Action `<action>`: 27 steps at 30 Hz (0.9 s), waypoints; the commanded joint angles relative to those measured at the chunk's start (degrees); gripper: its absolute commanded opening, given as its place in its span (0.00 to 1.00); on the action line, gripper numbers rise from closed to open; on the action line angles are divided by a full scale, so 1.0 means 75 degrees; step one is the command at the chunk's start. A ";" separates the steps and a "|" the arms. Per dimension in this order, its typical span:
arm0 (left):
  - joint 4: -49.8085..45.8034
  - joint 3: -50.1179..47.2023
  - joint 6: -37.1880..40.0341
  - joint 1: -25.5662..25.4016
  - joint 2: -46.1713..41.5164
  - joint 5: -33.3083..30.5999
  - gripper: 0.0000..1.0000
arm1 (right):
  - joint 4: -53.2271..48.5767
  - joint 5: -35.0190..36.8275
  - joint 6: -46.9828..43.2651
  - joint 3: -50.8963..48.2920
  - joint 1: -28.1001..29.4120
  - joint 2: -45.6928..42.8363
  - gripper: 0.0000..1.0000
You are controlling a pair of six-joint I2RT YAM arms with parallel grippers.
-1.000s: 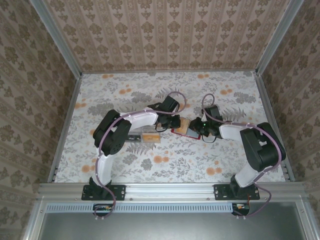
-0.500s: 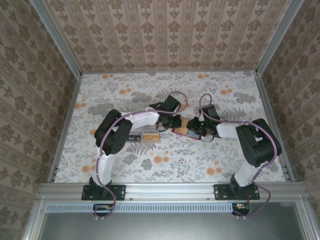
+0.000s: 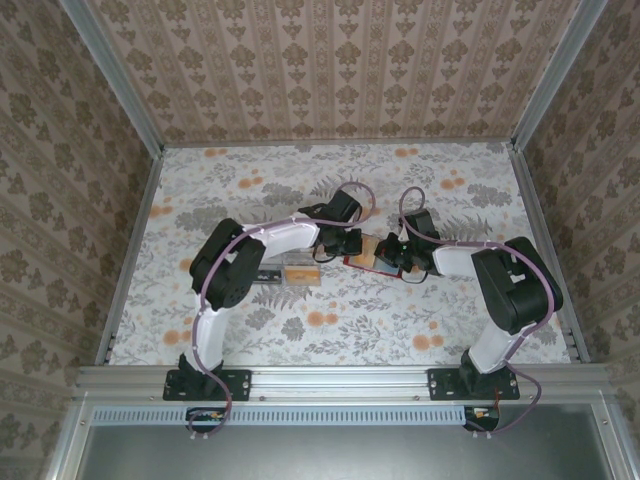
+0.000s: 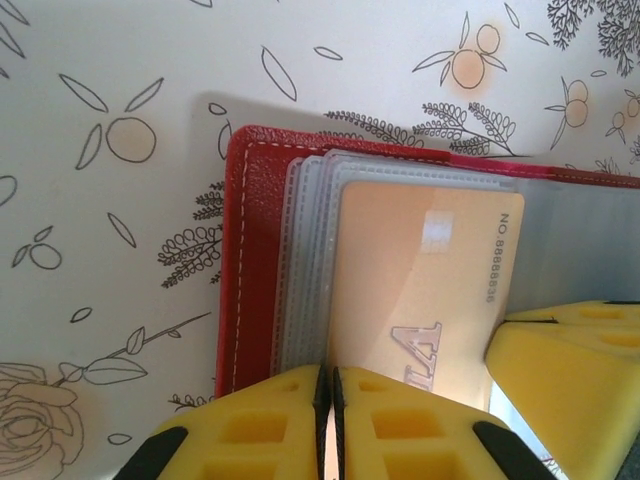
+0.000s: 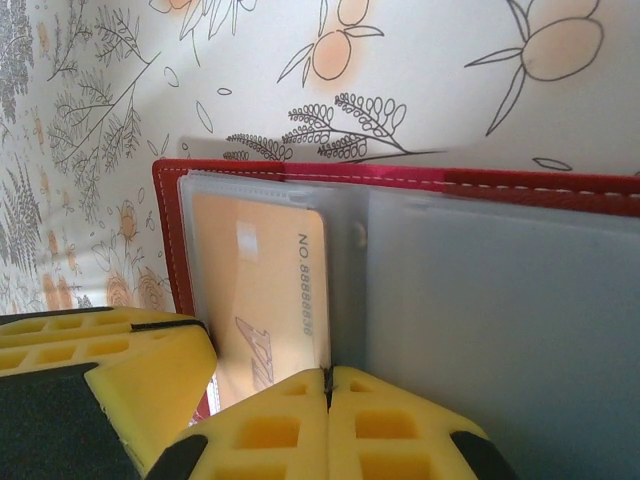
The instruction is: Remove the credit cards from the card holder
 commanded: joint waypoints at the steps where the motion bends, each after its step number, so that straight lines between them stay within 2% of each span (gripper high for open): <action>1: -0.0513 0.0119 -0.0058 -0.0012 0.0276 -0.0114 0.13 | -0.0045 0.0025 -0.0015 -0.0221 -0.0103 -0.0326 0.00; 14: -0.0589 0.0113 -0.0098 0.0041 0.0175 -0.0149 0.12 | -0.0157 -0.0145 -0.0306 -0.0793 -0.0652 -0.0838 0.00; 17: -0.0584 0.0175 0.0011 -0.0053 -0.0046 -0.0211 0.17 | -0.0071 -0.0283 -0.0330 -0.0787 -0.0657 -0.0802 0.00; 20: -0.0700 0.0395 0.0186 -0.0224 -0.0212 -0.0322 0.28 | 0.0006 -0.0362 -0.0331 -0.0769 -0.0654 -0.0760 0.00; 25: -0.0884 0.0784 0.0334 -0.0438 -0.0205 -0.0486 0.30 | 0.0043 -0.0416 -0.0350 -0.0746 -0.0652 -0.0719 0.00; 27: -0.0871 0.0865 0.0335 -0.0457 -0.0068 -0.0393 0.27 | 0.0030 -0.0426 -0.0372 -0.0746 -0.0652 -0.0722 0.00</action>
